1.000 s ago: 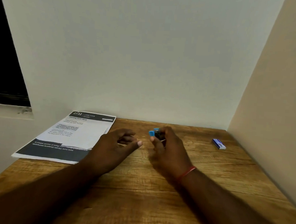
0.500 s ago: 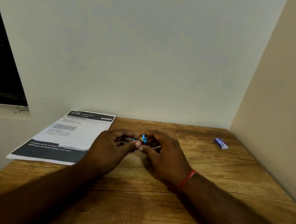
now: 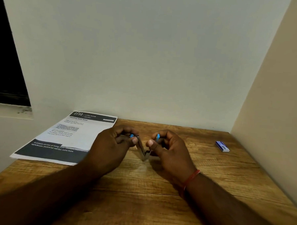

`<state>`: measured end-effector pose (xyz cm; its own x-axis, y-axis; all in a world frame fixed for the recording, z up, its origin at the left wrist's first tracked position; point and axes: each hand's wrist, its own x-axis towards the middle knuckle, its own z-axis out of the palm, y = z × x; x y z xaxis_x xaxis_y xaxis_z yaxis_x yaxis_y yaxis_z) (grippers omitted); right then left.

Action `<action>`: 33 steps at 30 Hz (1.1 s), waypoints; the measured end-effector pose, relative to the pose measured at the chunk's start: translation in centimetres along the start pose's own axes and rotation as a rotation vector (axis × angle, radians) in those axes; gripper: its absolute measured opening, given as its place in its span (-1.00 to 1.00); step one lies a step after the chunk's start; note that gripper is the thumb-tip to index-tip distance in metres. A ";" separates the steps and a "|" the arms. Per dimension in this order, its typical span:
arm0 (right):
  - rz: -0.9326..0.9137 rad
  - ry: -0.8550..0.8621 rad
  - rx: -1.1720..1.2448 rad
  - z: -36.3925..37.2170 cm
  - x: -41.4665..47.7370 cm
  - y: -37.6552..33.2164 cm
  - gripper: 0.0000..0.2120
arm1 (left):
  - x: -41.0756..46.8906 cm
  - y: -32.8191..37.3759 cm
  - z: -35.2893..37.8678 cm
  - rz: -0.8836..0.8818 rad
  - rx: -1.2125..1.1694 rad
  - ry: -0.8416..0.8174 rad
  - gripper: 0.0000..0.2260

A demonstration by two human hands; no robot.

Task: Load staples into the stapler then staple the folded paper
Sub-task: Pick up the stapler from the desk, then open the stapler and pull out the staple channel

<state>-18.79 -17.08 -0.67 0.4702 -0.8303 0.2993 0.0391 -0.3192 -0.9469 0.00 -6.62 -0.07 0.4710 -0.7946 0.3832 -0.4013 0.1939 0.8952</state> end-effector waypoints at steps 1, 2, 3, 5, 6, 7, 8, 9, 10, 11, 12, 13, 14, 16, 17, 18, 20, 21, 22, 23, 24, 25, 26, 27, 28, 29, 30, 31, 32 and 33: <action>0.016 0.020 0.011 -0.2 0.1 0.0 -0.87 | 0.2 -0.1 -0.2 -0.014 -0.032 0.023 -0.81; 0.033 0.035 0.018 -0.5 0.1 0.0 -0.86 | 0.4 -0.1 -0.5 -0.029 -0.054 0.038 -0.81; 0.048 0.042 0.007 -0.7 0.2 0.0 -0.85 | 0.5 -0.1 -0.7 -0.039 -0.061 0.044 -0.80; 0.052 0.049 -0.094 -0.9 0.2 0.1 -0.82 | 0.6 -0.2 -0.9 -0.042 -0.050 0.048 -0.78; 0.045 0.047 -0.162 -1.0 0.3 0.3 -0.82 | 0.6 -0.2 -0.9 -0.034 -0.036 0.049 -0.76; 0.043 0.045 -0.216 -1.1 0.3 0.5 -0.82 | 0.6 -0.2 -0.8 -0.022 -0.019 0.048 -0.76; 0.045 0.038 -0.258 -1.2 0.4 0.6 -0.82 | 0.6 -0.2 -0.8 -0.007 -0.004 0.045 -0.76; 0.050 0.025 -0.294 -1.3 0.4 0.5 -0.83 | 0.6 -0.2 -0.7 0.006 0.003 0.042 -0.75; 0.055 0.008 -0.328 -1.5 0.4 0.5 -0.83 | 0.6 -0.3 -0.7 0.013 0.001 0.042 -0.75; 0.062 -0.013 -0.362 -1.6 0.4 0.4 -0.83 | 0.6 -0.3 -0.7 0.018 -0.007 0.042 -0.74; 0.069 -0.035 -0.393 -1.8 0.3 0.3 -0.82 | 0.6 -0.4 -0.7 0.023 -0.017 0.039 -0.73; 0.077 -0.054 -0.425 -2.0 0.3 0.2 -0.81 | 0.6 -0.4 -0.8 0.026 -0.023 0.035 -0.72; 0.084 -0.071 -0.459 -2.1 0.3 0.2 -0.79 | 0.6 -0.4 -0.8 0.028 -0.023 0.030 -0.72; 0.094 -0.089 -0.523 -2.2 0.2 0.0 -0.78 | 0.6 -0.3 -0.8 0.029 -0.023 0.018 -0.70; 0.087 -0.096 -0.540 -2.2 0.2 0.0 -0.79 | 0.5 -0.3 -0.7 0.032 -0.030 0.014 -0.70; 0.070 -0.098 -0.547 -2.1 0.3 0.0 -0.79 | 0.5 -0.3 -0.7 0.035 -0.036 0.012 -0.69; 0.006 -0.073 -0.552 -1.8 0.1 -0.3 -0.76 | 0.4 -0.3 -0.6 0.046 -0.037 0.001 -0.68; -0.036 -0.055 -0.543 -1.6 0.0 -0.6 -0.72 | 0.3 -0.3 -0.5 0.056 -0.031 -0.008 -0.67; -0.075 -0.044 -0.517 -1.4 -0.1 -0.8 -0.69 | 0.2 -0.2 -0.5 0.067 -0.021 -0.020 -0.65; -0.110 -0.043 -0.491 -1.2 -0.3 -1.0 -0.69 | 0.1 -0.2 -0.5 0.079 -0.010 -0.033 -0.63; -0.150 -0.056 -0.480 -1.0 -0.4 -1.1 -0.70 | -0.1 -0.1 -0.5 0.091 0.002 -0.046 -0.62; -0.192 -0.080 -0.484 -0.9 -0.5 -1.1 -0.73 | -0.2 0.0 -0.5 0.100 0.010 -0.057 -0.61; -0.233 -0.107 -0.494 -0.7 -0.5 -0.9 -0.75 | -0.3 0.2 -0.5 0.104 0.014 -0.062 -0.60; -0.261 -0.127 -0.494 -0.7 -0.6 -0.8 -0.77 | -0.3 0.2 -0.5 0.104 0.012 -0.062 -0.59; -0.268 -0.131 -0.474 -0.6 -0.5 -0.7 -0.79 | -0.3 0.3 -0.5 0.100 0.003 -0.062 -0.60; -0.252 -0.126 -0.424 -0.6 -0.5 -0.8 -0.81 | -0.4 0.4 -0.6 0.097 -0.008 -0.063 -0.60; -0.225 -0.121 -0.364 -0.6 -0.4 -0.9 -0.83 | -0.4 0.5 -0.5 0.096 -0.017 -0.065 -0.61; -0.202 -0.117 -0.316 -0.5 -0.4 -1.0 -0.85 | -0.5 0.7 -0.5 0.096 -0.027 -0.068 -0.62; -0.194 -0.111 -0.291 -0.5 -0.5 -1.1 -0.86 | -0.6 0.8 -0.5 0.097 -0.035 -0.072 -0.63; -0.192 -0.107 -0.285 -0.5 -0.5 -1.1 -0.87 | -0.7 1.0 -0.4 0.099 -0.042 -0.075 -0.62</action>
<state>-19.55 -16.56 0.27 0.5685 -0.6948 0.4404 -0.1049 -0.5922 -0.7989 -0.40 -5.64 0.64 0.3701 -0.8110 0.4532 -0.4086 0.2960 0.8634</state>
